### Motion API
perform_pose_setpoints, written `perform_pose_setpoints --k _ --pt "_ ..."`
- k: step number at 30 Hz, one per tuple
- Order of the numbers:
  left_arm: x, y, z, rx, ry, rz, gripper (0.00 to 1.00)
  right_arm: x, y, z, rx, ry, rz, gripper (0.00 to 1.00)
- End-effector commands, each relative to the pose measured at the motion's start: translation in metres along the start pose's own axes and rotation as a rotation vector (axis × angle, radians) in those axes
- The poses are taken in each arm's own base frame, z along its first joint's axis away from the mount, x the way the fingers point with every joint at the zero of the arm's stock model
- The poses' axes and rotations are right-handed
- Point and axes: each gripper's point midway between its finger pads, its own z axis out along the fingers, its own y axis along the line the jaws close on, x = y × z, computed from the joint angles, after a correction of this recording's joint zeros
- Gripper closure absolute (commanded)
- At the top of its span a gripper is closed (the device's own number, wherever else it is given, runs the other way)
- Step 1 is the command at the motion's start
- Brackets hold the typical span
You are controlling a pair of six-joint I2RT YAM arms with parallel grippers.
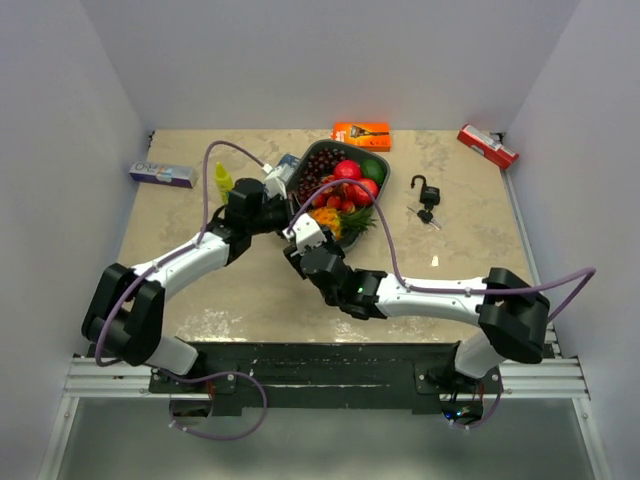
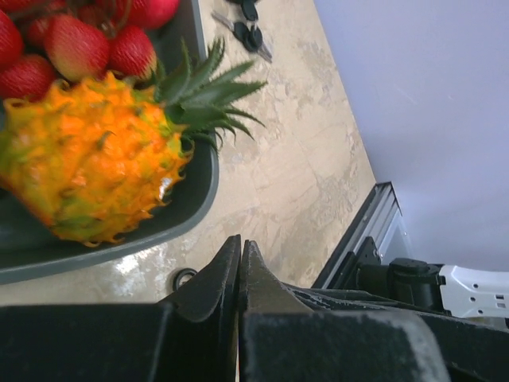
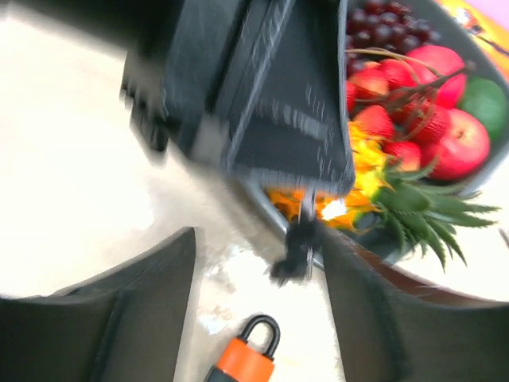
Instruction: Unlock with the key
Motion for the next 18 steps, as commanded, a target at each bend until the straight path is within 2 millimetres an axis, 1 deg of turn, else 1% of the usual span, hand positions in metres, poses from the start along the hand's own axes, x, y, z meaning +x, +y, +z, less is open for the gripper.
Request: perform_pose_setpoints --k 1,2,3,4,5,6,7,8,9,10,11,12,13,14,15,16,18 --pt "-0.034 -0.021 -0.022 0.081 -0.101 0.108 1.00 -0.037 0.006 -0.015 -0.158 -0.044 0.110 0.26" --pt "-0.037 -0.027 -0.026 0.110 -0.106 0.130 1.00 -0.046 0.009 -0.020 -0.258 -0.049 0.140 0.23" --pt "-0.038 -0.032 -0.028 0.125 -0.109 0.149 1.00 -0.050 0.007 -0.022 -0.295 -0.048 0.181 0.21" --pt "-0.037 -0.033 -0.029 0.133 -0.108 0.178 1.00 -0.052 -0.003 -0.021 -0.323 -0.045 0.211 0.20" --pt "-0.037 -0.041 -0.033 0.161 -0.102 0.205 1.00 -0.066 -0.001 -0.035 -0.428 -0.079 0.246 0.19" --pt "-0.037 -0.044 -0.035 0.176 -0.100 0.227 1.00 -0.073 -0.004 -0.042 -0.480 -0.091 0.287 0.19" --pt "-0.036 -0.047 -0.037 0.190 -0.101 0.263 1.00 -0.075 -0.019 -0.041 -0.491 -0.100 0.318 0.19" --pt "-0.035 -0.056 -0.042 0.226 -0.094 0.292 1.00 -0.081 -0.024 -0.045 -0.523 -0.113 0.340 0.19" --pt "-0.035 -0.061 -0.045 0.243 -0.093 0.316 1.00 -0.092 -0.019 -0.062 -0.629 -0.133 0.361 0.19" --pt "-0.033 -0.064 -0.047 0.262 -0.088 0.348 1.00 -0.093 -0.029 -0.062 -0.638 -0.134 0.381 0.19" --pt "-0.031 -0.073 -0.052 0.303 -0.082 0.380 1.00 -0.096 -0.030 -0.067 -0.678 -0.139 0.391 0.19" --pt "-0.029 -0.076 -0.055 0.322 -0.077 0.396 1.00 -0.099 -0.023 -0.081 -0.788 -0.135 0.401 0.20" --pt "-0.028 -0.081 -0.058 0.342 -0.079 0.424 1.00 -0.101 -0.029 -0.081 -0.820 -0.144 0.417 0.21" --pt "-0.025 -0.089 -0.063 0.382 -0.073 0.452 1.00 -0.102 -0.029 -0.085 -0.861 -0.145 0.431 0.21" --pt "-0.023 -0.092 -0.067 0.400 -0.073 0.470 1.00 -0.101 -0.026 -0.090 -0.903 -0.133 0.463 0.23" --pt "-0.021 -0.096 -0.070 0.419 -0.074 0.499 1.00 -0.105 -0.024 -0.098 -0.968 -0.152 0.461 0.23" --pt "-0.018 -0.105 -0.080 0.459 -0.079 0.547 1.00 -0.105 -0.022 -0.102 -1.003 -0.145 0.464 0.26"
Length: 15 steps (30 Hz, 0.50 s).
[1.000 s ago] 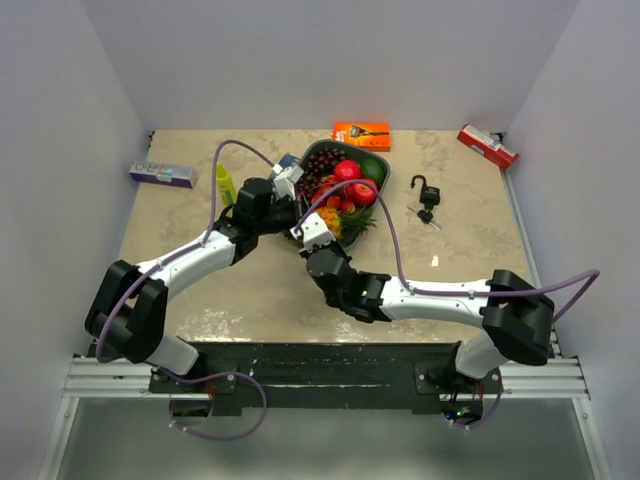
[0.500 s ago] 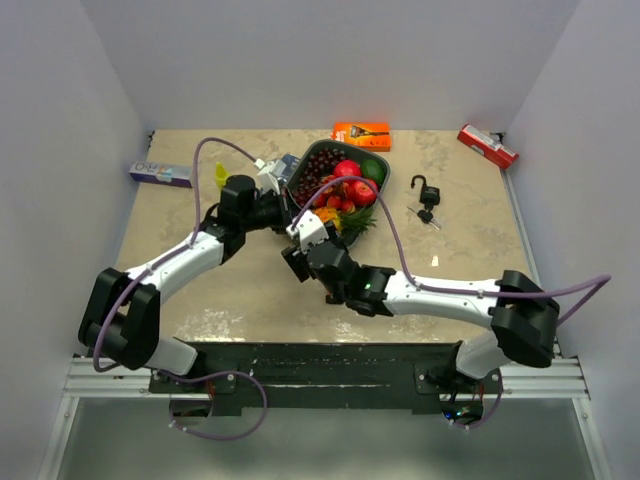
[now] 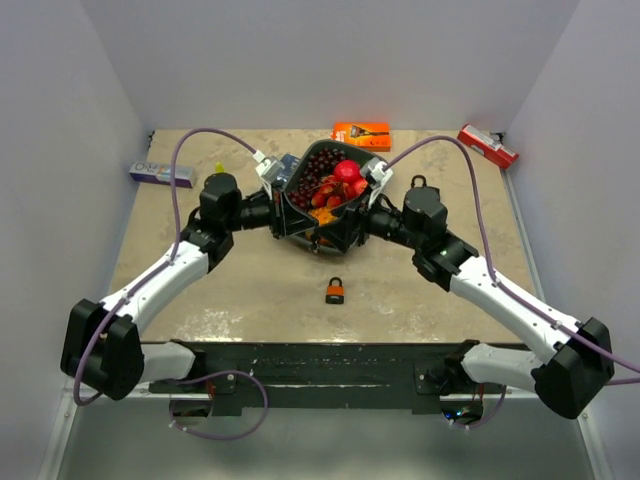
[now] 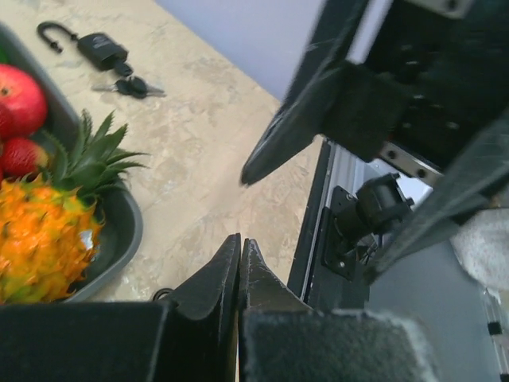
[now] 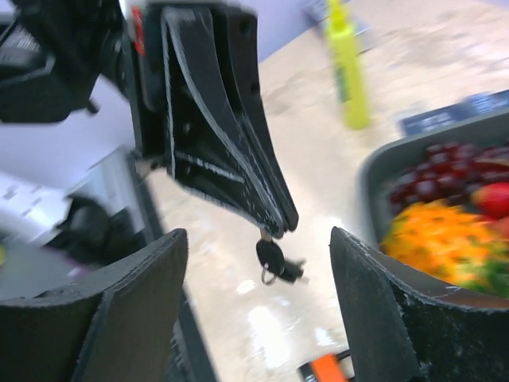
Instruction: Unlock with the key
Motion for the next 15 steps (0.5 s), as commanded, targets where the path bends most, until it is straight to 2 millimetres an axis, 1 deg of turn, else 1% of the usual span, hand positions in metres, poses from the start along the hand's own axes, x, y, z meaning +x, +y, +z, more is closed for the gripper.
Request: perform_pose_setpoints --k 1,2,6,8,9,10,11,15 --pt "-0.010 -0.042 -0.015 0.164 -0.032 0.223 1.00 0.019 0.048 -0.012 -0.297 0.101 0.089 0.27" --pt "-0.011 -0.046 -0.018 0.170 -0.038 0.239 1.00 0.021 0.048 -0.012 -0.303 0.112 0.090 0.30" --pt "-0.011 -0.050 -0.021 0.182 -0.044 0.258 1.00 0.031 0.050 -0.014 -0.327 0.143 0.105 0.37" --pt "-0.009 -0.057 -0.022 0.221 -0.046 0.257 1.00 0.031 0.053 -0.013 -0.343 0.132 0.121 0.42" --pt "-0.010 -0.059 -0.022 0.231 -0.047 0.256 1.00 0.035 0.052 -0.012 -0.347 0.136 0.133 0.44" --pt "-0.009 -0.059 -0.022 0.233 -0.048 0.254 1.00 0.032 0.053 -0.011 -0.360 0.115 0.128 0.45" --pt "-0.009 -0.060 -0.023 0.234 -0.049 0.257 1.00 0.033 0.054 -0.010 -0.364 0.116 0.149 0.48" --pt "-0.007 -0.064 -0.024 0.255 -0.053 0.253 1.00 0.037 0.052 -0.009 -0.361 0.103 0.161 0.52"
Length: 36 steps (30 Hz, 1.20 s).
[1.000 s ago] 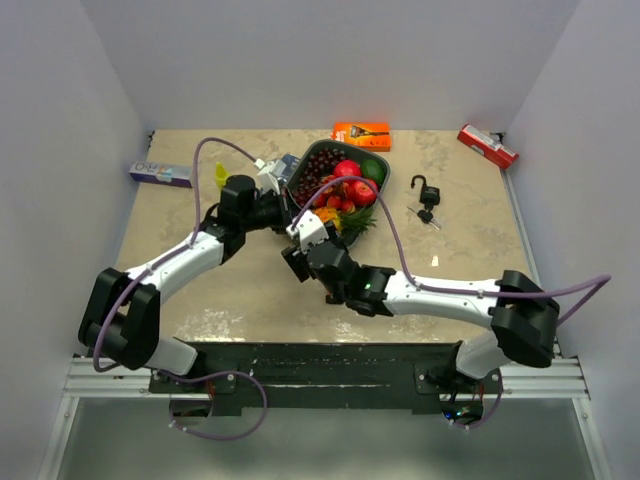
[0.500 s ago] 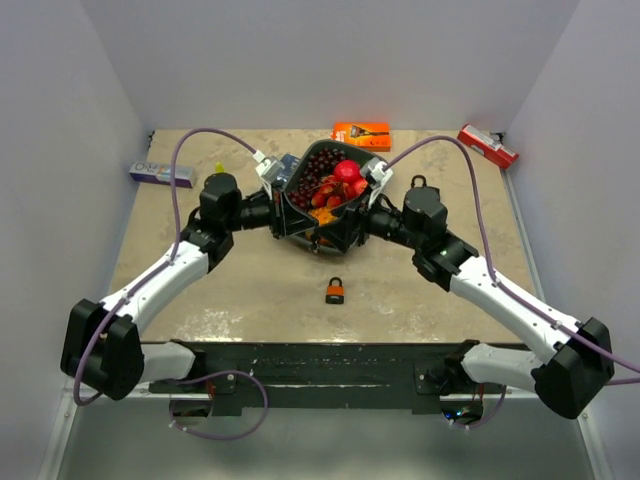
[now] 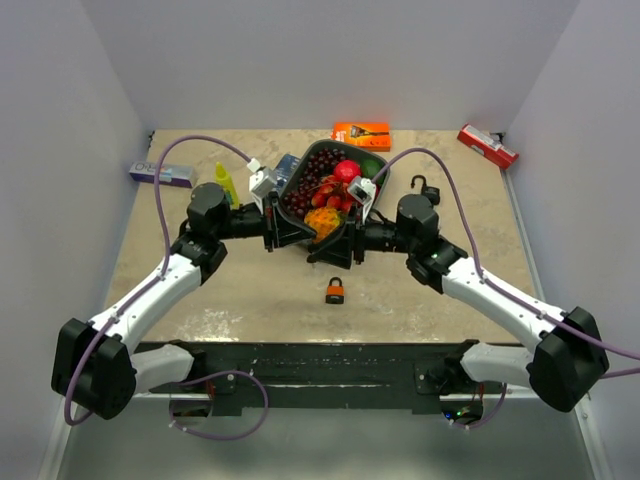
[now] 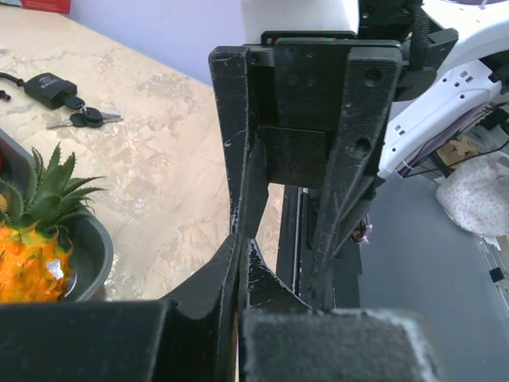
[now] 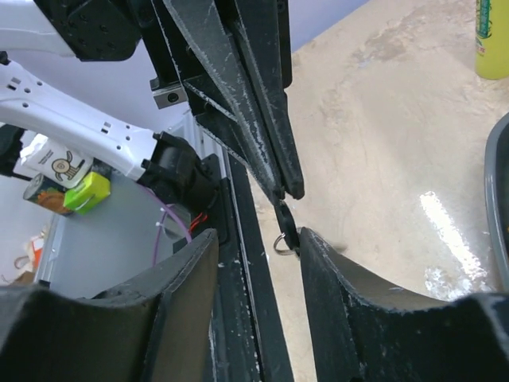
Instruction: Unlock with the key
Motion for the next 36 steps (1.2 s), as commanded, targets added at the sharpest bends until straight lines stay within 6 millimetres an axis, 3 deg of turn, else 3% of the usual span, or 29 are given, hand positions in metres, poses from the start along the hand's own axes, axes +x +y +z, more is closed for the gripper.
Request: perform_pose_setpoints --k 1,15,18,22,26,36 --pt "-0.012 -0.018 -0.001 0.081 -0.044 0.074 1.00 -0.008 0.010 0.002 -0.061 -0.043 -0.010 0.52" --pt "-0.008 -0.018 0.000 0.102 -0.040 0.060 1.00 0.006 0.005 0.006 -0.069 -0.010 -0.008 0.58" --pt "-0.006 -0.017 0.000 0.108 -0.034 0.053 1.00 -0.001 0.009 0.004 -0.066 -0.036 -0.025 0.53" --pt "-0.006 -0.019 0.000 0.115 -0.032 0.054 1.00 -0.012 0.010 0.000 -0.043 -0.061 -0.060 0.40" --pt "-0.006 -0.019 0.000 0.117 -0.031 0.054 1.00 -0.015 0.007 0.001 -0.026 -0.068 -0.064 0.36" --pt "-0.004 -0.022 0.000 0.131 -0.028 0.050 1.00 -0.020 0.009 0.007 -0.056 -0.086 -0.066 0.58"
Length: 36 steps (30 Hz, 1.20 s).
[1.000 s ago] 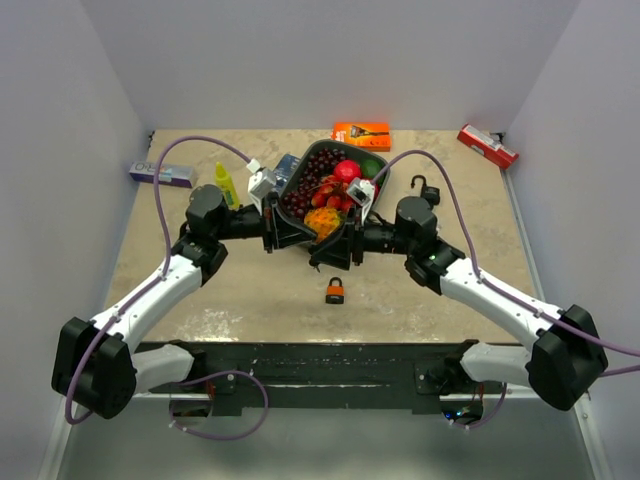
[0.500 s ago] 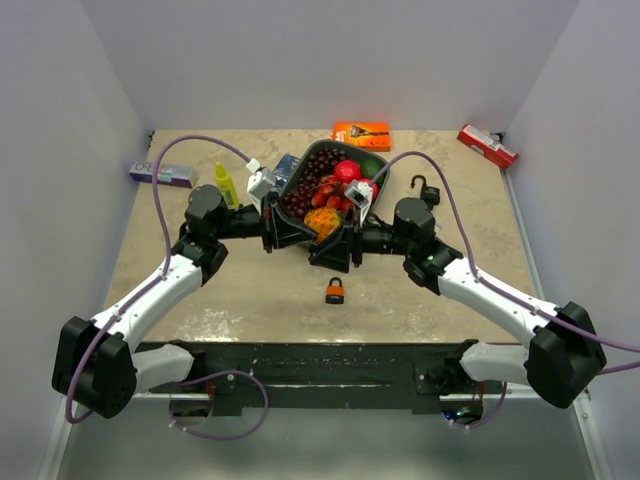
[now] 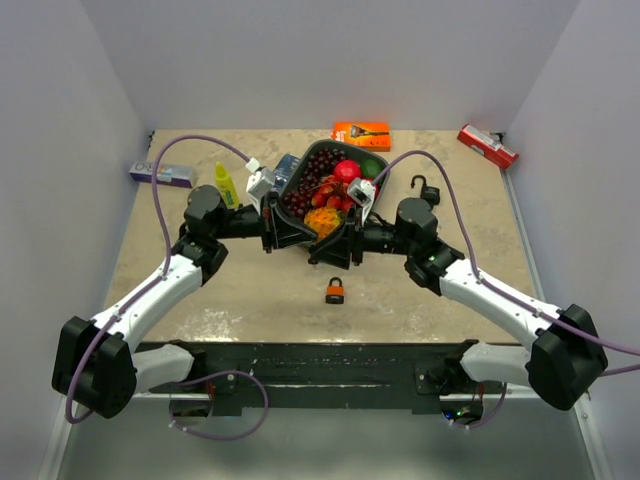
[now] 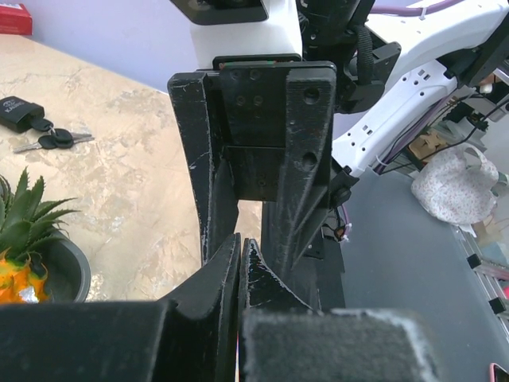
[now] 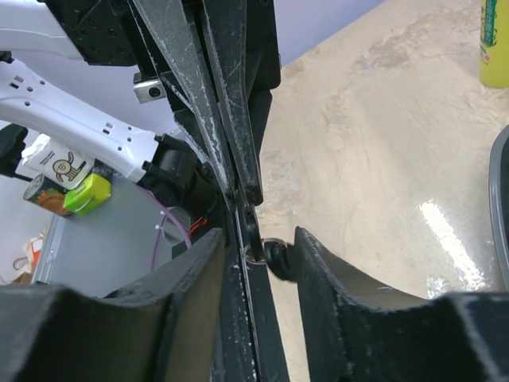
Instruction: Unlock with the key
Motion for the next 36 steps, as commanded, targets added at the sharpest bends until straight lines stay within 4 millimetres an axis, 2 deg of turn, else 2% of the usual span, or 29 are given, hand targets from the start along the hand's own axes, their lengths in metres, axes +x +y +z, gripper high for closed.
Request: perform_pose_setpoints --k 1,5,8,9,11,12,19,20,21,22,23,25,28,31,34,36 --pt "0.001 -0.004 0.001 0.033 -0.006 0.037 1.00 -0.025 0.010 0.004 -0.040 -0.064 -0.061 0.59" --pt "0.002 -0.004 0.001 0.038 -0.002 0.028 1.00 -0.025 0.010 0.006 -0.047 -0.064 -0.061 0.65" --pt "0.003 -0.003 0.002 0.037 -0.002 0.027 1.00 -0.024 0.010 0.006 -0.046 -0.063 -0.057 0.74" --pt "0.002 -0.004 0.001 0.039 -0.004 0.032 1.00 -0.023 0.009 0.006 -0.046 -0.062 -0.055 0.81" --pt "0.002 -0.004 0.001 0.037 -0.006 0.034 1.00 -0.021 0.008 0.006 -0.040 -0.060 -0.050 0.90" --pt "0.002 -0.003 0.001 0.032 -0.007 0.029 1.00 -0.020 0.007 0.006 -0.039 -0.058 -0.047 0.98" --pt "-0.001 0.001 0.002 0.008 -0.019 0.030 1.00 -0.015 0.002 0.003 -0.008 -0.062 -0.032 1.00" --pt "-0.001 0.003 0.001 -0.004 -0.016 0.024 0.97 -0.015 0.002 0.003 -0.003 -0.066 -0.030 1.00" --pt "-0.003 0.005 0.001 -0.016 -0.019 0.028 0.85 -0.017 -0.001 0.002 0.019 -0.079 -0.029 1.00" --pt "-0.003 0.006 0.001 -0.022 -0.018 0.029 0.67 -0.015 -0.004 0.002 0.036 -0.082 -0.019 1.00" --pt "-0.005 0.008 0.000 -0.031 -0.020 0.036 0.29 -0.016 -0.007 0.001 0.053 -0.093 -0.019 1.00" --pt "-0.009 0.010 -0.003 -0.058 -0.038 0.059 0.08 -0.015 -0.010 -0.001 0.071 -0.111 -0.005 1.00" --pt "-0.015 0.013 -0.008 -0.100 -0.064 0.099 0.01 -0.015 -0.013 -0.001 0.076 -0.140 0.011 1.00" --pt "-0.019 0.021 -0.014 -0.163 -0.104 0.052 0.01 -0.016 -0.017 0.000 0.089 -0.152 0.013 1.00" --pt "-0.009 0.036 -0.018 -0.186 -0.131 -0.058 0.01 -0.018 -0.026 -0.003 0.127 -0.174 0.014 1.00" --pt "-0.003 0.047 -0.018 -0.197 -0.127 -0.095 0.01 -0.022 -0.039 -0.009 0.186 -0.200 0.026 1.00"
